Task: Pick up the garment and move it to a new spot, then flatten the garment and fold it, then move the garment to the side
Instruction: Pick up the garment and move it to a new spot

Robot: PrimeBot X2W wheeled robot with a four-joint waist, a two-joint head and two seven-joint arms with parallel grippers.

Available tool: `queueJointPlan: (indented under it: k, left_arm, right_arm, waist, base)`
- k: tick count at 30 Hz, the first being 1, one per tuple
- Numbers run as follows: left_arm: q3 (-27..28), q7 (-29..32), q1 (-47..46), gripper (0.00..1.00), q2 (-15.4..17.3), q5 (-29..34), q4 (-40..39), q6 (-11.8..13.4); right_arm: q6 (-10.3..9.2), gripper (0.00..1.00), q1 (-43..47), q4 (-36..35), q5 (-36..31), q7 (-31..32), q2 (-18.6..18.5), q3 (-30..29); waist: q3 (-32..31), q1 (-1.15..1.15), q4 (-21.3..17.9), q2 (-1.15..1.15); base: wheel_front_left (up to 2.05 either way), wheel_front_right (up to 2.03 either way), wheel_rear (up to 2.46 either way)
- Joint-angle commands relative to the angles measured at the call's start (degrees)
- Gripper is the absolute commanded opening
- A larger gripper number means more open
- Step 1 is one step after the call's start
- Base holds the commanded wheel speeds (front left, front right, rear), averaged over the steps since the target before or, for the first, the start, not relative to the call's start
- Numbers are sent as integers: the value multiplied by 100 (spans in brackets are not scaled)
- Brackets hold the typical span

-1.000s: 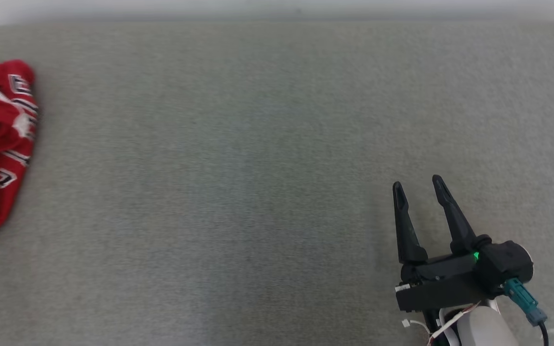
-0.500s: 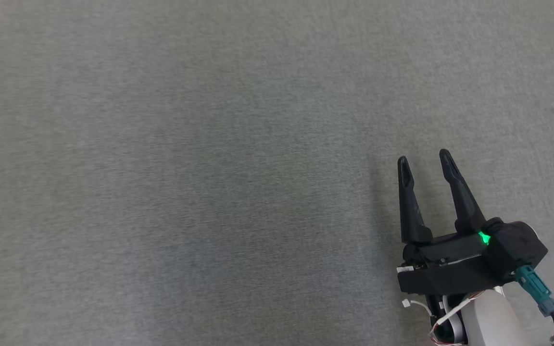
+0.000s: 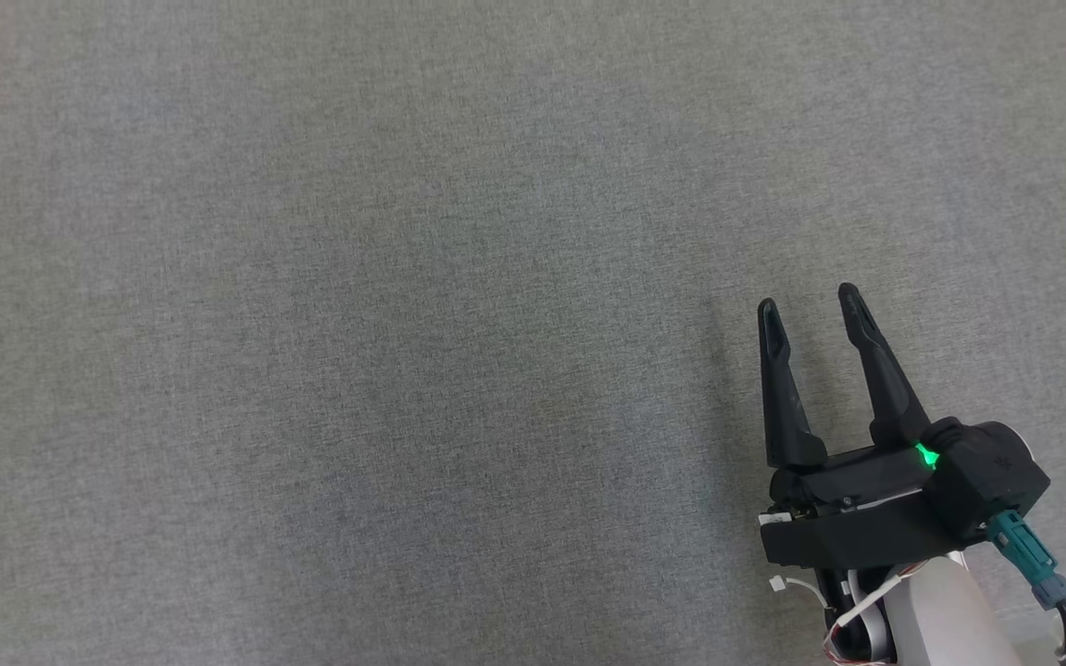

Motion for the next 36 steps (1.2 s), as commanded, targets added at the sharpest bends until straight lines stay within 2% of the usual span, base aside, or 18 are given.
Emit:
queueJointPlan:
  k: [1, 6, 14, 24, 30, 36]
  left_arm:
    - [-29, 32, -4, 0, 16, 60, 14, 23]
    - [-23, -459, 67, 0, 15, 90, -148, 69]
    - [-40, -1608, -246, 0, 29, 66, -578, -162]
    - [-181, -2450, -862, 0, -42, 34, -1469, -375]
    - [-493, -2366, -1118, 0, -430, -208, -2485, -478]
    - [-997, -2076, -1000, 0, -993, -386, -3610, -490]
  right_arm:
    - [-12, 100, 46, 15, 17, -5, 8, 4]
    - [-12, 100, 84, 24, 2, -5, 8, -43]
    - [-12, 100, 253, 77, 21, -5, 7, -121]
    - [-12, 100, 457, 128, 127, -4, 7, -45]
    - [-12, 100, 590, 162, 198, -5, 7, -31]
    - [-12, 100, 663, 180, 287, -4, 7, 3]
  waist:
    - [-50, 0, -8, 0]
    - [-194, 0, 31, 0]
    - [-624, 0, 294, 0]
    - [-1115, 0, 481, 0]
    - [-1349, 0, 334, 0]
    - [-1517, 0, -18, 0]
  base:
    - [0, 0, 0]
    - [0, 0, 0]
    - [0, 0, 0]
    - [0, 0, 0]
    - [0, 0, 0]
    - [0, 0, 0]
